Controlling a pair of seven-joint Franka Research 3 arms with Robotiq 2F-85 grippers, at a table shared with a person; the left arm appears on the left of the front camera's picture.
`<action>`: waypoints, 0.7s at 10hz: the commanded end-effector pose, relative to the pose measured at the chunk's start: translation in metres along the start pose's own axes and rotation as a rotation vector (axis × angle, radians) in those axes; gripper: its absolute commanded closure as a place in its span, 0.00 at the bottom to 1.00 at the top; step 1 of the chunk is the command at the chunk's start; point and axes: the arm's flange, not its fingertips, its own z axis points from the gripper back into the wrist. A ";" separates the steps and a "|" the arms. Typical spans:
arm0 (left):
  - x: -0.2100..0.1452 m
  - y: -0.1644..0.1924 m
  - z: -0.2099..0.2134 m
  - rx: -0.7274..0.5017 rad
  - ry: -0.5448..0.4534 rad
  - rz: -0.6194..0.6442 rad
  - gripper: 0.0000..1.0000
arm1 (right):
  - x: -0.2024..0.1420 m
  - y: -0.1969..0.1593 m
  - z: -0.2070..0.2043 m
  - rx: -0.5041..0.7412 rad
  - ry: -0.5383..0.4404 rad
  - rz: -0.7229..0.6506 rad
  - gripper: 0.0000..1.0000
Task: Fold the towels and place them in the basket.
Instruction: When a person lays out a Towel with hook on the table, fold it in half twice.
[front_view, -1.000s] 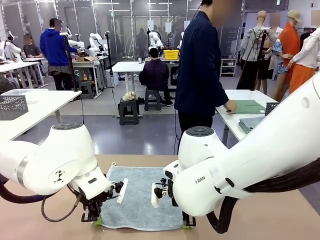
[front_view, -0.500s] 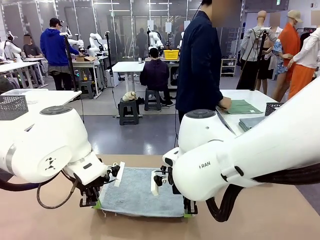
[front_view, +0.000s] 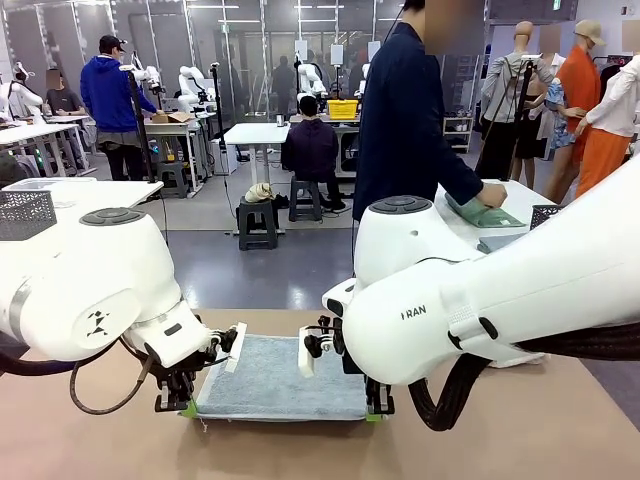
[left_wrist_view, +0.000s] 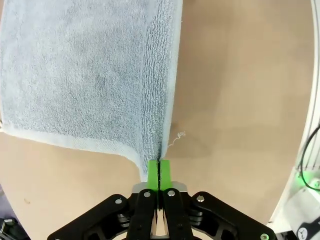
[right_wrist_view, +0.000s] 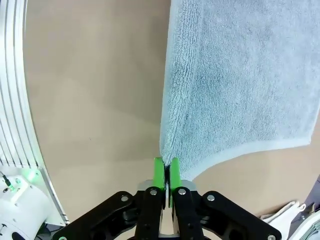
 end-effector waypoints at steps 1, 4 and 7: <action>0.000 0.001 0.000 0.005 -0.007 0.007 1.00 | -0.001 -0.001 -0.003 0.002 -0.002 -0.003 1.00; -0.001 0.012 0.003 0.004 0.006 0.006 0.99 | -0.004 -0.010 -0.002 0.023 -0.016 0.002 0.95; 0.001 0.046 0.014 0.024 0.002 -0.004 0.99 | -0.009 -0.045 0.008 0.004 -0.030 -0.007 0.95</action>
